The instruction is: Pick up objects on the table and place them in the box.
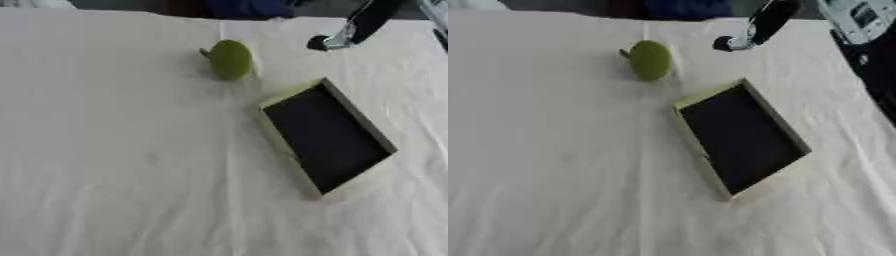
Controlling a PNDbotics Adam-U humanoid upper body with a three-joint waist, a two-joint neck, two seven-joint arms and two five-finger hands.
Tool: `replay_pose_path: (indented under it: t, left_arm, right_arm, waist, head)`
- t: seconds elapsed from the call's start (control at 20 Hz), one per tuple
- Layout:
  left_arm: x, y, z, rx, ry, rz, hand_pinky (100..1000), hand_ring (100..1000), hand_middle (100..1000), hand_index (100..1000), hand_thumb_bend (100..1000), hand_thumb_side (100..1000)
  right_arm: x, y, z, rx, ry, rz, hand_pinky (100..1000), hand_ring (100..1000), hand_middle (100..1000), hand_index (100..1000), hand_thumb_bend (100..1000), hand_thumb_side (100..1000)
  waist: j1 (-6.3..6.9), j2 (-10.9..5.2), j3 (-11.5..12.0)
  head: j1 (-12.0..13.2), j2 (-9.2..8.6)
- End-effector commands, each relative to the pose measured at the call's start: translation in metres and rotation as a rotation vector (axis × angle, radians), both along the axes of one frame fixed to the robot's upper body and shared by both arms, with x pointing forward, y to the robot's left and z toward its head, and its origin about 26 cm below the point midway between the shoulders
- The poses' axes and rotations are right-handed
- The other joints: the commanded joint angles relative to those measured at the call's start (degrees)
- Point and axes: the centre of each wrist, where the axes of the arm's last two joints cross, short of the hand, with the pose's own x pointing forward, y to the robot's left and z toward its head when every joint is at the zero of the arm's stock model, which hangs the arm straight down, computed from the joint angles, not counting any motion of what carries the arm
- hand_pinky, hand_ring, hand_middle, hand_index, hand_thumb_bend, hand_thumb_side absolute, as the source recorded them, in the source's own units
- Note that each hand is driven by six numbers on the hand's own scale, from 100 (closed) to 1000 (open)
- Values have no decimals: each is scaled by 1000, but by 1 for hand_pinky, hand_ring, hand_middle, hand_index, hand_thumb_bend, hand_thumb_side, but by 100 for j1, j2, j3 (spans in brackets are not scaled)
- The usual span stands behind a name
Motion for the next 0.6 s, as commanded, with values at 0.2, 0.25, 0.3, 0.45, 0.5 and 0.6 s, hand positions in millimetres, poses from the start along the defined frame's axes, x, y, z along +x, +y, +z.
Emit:
replay_pose_path:
  t: [0.2,0.25,0.3,0.45,0.5,0.6]
  left_arm:
    - [-3,-2,10,10,-33,-13,761,855,634,719,224,506]
    - [-3,-3,10,10,-34,-15,761,855,634,719,224,506]
    - [-3,-3,10,9,-35,-17,761,856,635,718,223,508]
    - [-3,-4,11,8,-38,-23,761,857,635,718,221,510]
    - [-3,-4,11,7,-38,-24,762,857,635,718,221,511]
    - [-3,-5,11,5,-38,-27,762,857,635,718,220,513]
  right_arm:
    - [12,3,2,-138,9,112,896,865,856,940,299,286]
    - [14,4,1,-136,13,110,896,865,856,940,299,286]
    - [15,6,-1,-134,17,109,897,865,856,940,295,290]
    - [20,12,-5,-124,28,107,900,865,858,941,288,293]
    - [21,14,-6,-118,28,107,901,865,858,941,288,293]
    - [23,18,-8,-111,28,105,903,867,860,940,295,297]
  waist:
    - [22,-72,43]
    - [21,-65,50]
    - [18,-52,63]
    - [13,-18,101]
    - [10,-11,111]
    - [4,-1,127]
  head:
    - [-57,-59]
    - [-62,-60]
    - [-72,-62]
    - [-95,-73]
    - [-103,-73]
    - [-116,-72]
